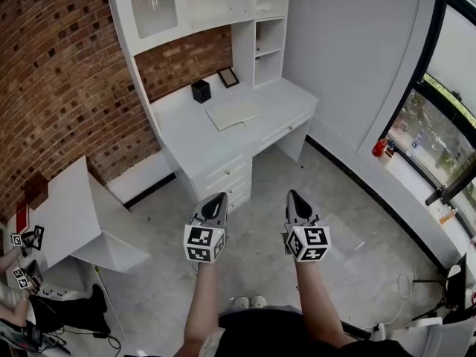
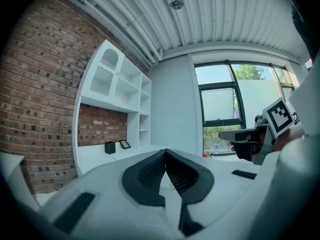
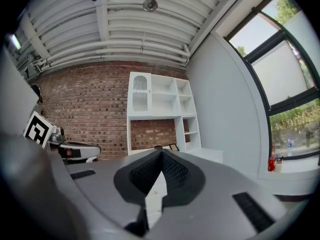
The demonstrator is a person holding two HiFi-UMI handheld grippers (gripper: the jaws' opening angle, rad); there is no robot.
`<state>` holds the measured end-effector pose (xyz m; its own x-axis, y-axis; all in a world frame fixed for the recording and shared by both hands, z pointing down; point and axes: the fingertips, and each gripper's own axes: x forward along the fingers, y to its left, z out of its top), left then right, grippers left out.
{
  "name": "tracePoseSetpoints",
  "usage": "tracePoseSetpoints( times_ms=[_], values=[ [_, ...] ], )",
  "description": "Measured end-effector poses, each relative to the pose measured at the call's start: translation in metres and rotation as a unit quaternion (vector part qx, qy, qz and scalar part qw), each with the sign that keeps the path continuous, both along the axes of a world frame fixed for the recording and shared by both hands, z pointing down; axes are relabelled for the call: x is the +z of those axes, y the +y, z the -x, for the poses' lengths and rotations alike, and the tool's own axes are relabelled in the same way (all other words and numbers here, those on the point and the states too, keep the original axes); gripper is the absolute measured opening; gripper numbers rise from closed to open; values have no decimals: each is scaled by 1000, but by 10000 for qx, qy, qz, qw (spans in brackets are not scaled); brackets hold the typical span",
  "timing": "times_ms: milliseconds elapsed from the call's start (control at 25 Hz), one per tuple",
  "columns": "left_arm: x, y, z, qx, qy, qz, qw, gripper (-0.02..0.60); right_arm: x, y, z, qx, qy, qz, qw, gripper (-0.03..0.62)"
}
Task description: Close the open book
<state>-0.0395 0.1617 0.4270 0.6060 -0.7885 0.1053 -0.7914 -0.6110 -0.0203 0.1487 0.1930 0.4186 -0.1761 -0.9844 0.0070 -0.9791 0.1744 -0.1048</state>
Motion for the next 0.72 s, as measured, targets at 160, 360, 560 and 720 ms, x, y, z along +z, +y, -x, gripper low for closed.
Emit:
tracePoseSetpoints(
  times_ms=[160,360,560,720],
  values=[
    [-1,3,-3,54,1,-1,10000,8,0,3,-2,26,-36,11,10000,-3],
    [1,3,-2,69,-3,25,10000,8,-1,5,-4,42,-305,-58,9995,-2],
    [2,8,0,113,47,70,9999,8,-4,9,-1,-6,-303,-84,9995,-2],
    [5,13,2,144,70,108,9998,9,-9,14,7,-140,-307,-184,9993,-2]
  ],
)
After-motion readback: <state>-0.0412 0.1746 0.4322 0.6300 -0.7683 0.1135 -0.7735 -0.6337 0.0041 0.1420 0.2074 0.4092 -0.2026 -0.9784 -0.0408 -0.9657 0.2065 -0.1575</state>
